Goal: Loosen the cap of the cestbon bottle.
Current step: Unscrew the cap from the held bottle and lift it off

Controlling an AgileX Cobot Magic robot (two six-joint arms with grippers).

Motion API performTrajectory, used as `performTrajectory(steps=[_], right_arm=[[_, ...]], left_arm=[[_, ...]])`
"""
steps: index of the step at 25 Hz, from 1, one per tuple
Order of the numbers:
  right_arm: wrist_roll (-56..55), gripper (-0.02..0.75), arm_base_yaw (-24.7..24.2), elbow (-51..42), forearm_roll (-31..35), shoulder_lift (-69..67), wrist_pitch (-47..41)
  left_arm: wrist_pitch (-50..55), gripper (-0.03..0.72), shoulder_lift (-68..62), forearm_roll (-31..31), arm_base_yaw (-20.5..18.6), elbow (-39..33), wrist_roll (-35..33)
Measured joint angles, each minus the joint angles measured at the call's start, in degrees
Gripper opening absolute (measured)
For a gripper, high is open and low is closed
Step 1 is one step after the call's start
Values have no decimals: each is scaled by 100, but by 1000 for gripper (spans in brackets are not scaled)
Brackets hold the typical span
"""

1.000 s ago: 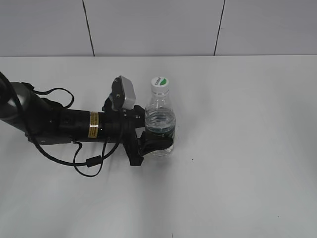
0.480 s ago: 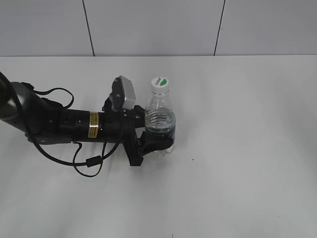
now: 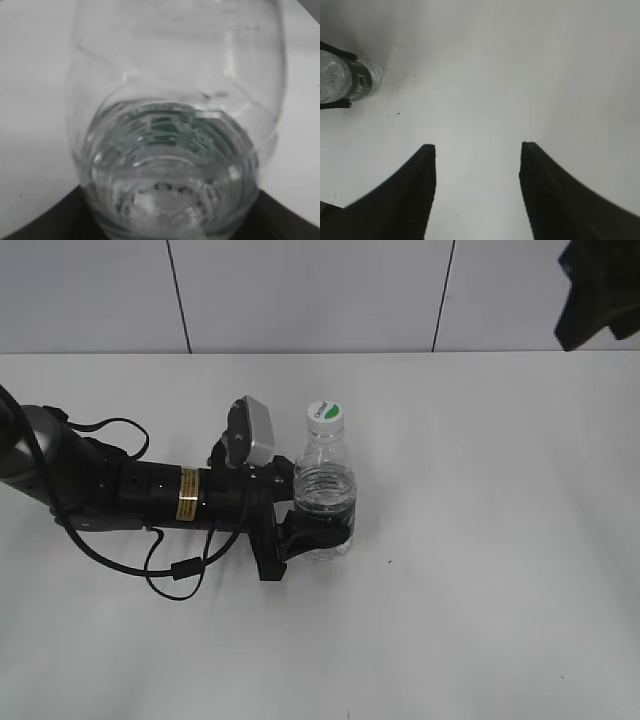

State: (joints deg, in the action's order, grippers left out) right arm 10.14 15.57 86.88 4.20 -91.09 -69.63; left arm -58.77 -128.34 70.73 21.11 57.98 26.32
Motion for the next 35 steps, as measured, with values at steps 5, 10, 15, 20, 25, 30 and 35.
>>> performTrajectory(steps=[5,10,15,20,25,30,35], right_arm=[[0,411,698,506,0,-450,-8],[-11,410,1298,877,109,-892,-8],[-11,410,1797,1159,283,-1210,-14],[-11,410,2026,1296,305,-1343,-14],[-11,410,2066,1412,306,-1366,-21],[22,410,2097,1598,311,-1576,-34],[76,410,2202,1814,293,-1779,-34]], left_arm=[[-5,414,0,10,0,0,0],[-5,413,0,21,0,0,0],[-6,413,0,21,0,0,0],[-11,413,0,26,0,0,0],[-11,413,0,26,0,0,0],[-11,413,0,31,0,0,0],[-12,413,0,36,0,0,0]])
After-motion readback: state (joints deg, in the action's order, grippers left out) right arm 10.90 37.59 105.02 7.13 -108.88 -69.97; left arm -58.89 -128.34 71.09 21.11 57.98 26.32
